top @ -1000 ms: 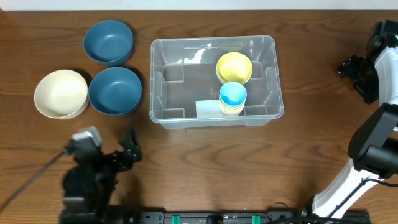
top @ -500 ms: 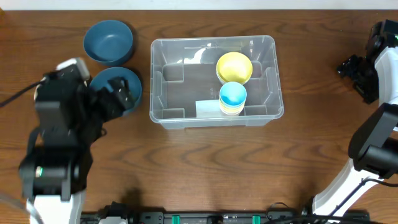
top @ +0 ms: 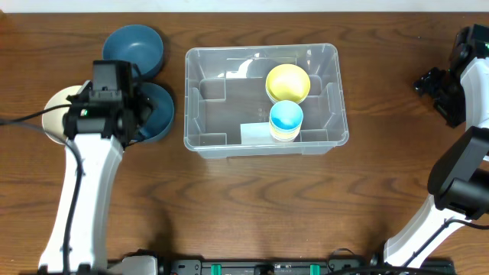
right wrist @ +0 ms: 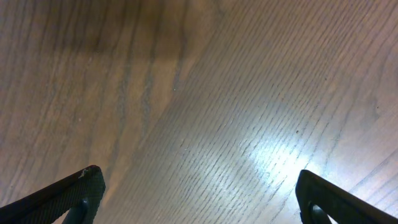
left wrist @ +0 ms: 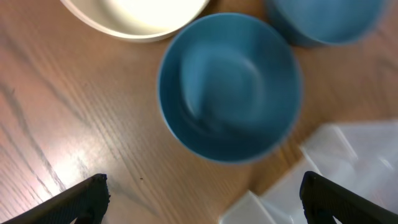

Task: Pack container
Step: 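Reach the left gripper to the front blue bowl and grasp its rim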

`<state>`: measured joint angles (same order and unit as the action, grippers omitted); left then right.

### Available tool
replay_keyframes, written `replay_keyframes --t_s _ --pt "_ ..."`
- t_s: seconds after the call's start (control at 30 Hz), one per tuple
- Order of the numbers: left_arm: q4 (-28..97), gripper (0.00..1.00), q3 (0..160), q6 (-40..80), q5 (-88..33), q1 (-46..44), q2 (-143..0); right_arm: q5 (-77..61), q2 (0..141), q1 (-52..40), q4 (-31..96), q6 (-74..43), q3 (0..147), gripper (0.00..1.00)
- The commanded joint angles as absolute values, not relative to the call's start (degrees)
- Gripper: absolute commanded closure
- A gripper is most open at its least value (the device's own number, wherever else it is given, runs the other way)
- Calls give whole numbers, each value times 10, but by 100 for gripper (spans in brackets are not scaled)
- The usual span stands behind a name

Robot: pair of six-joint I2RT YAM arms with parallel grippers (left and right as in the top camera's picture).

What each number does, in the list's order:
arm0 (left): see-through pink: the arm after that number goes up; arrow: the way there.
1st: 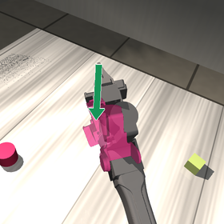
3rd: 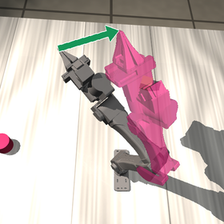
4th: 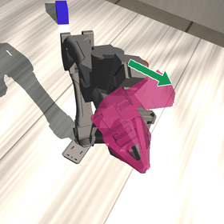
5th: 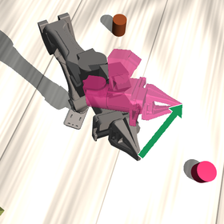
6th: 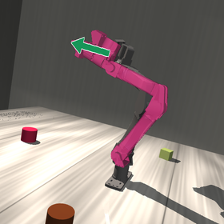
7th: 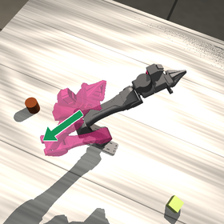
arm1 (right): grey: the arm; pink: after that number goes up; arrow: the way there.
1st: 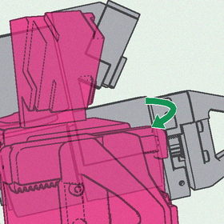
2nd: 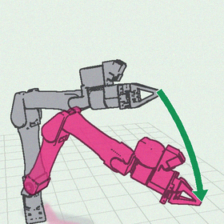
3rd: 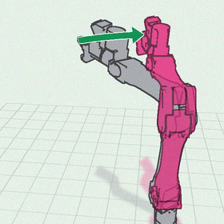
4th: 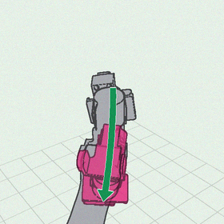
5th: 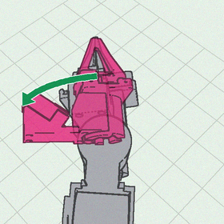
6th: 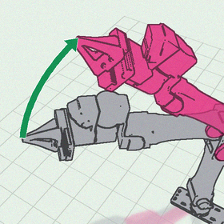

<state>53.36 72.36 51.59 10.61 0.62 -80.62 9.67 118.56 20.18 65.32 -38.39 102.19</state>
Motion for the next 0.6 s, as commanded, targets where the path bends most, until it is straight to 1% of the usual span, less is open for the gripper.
replay_keyframes --t_s 0.0,0.17,0.43,0.57 --pt "536 2 730 591 142 8 -844 101 1182 203 653 -391 1022 1" --pt "530 2 729 588 124 9 -904 101 1182 203 653 -391 1022 1" --pt "481 0 729 588 1 34 -981 101 1182 203 653 -391 1022 1" --pt "475 5 729 588 -44 57 -1006 100 1182 203 653 -392 1022 1"
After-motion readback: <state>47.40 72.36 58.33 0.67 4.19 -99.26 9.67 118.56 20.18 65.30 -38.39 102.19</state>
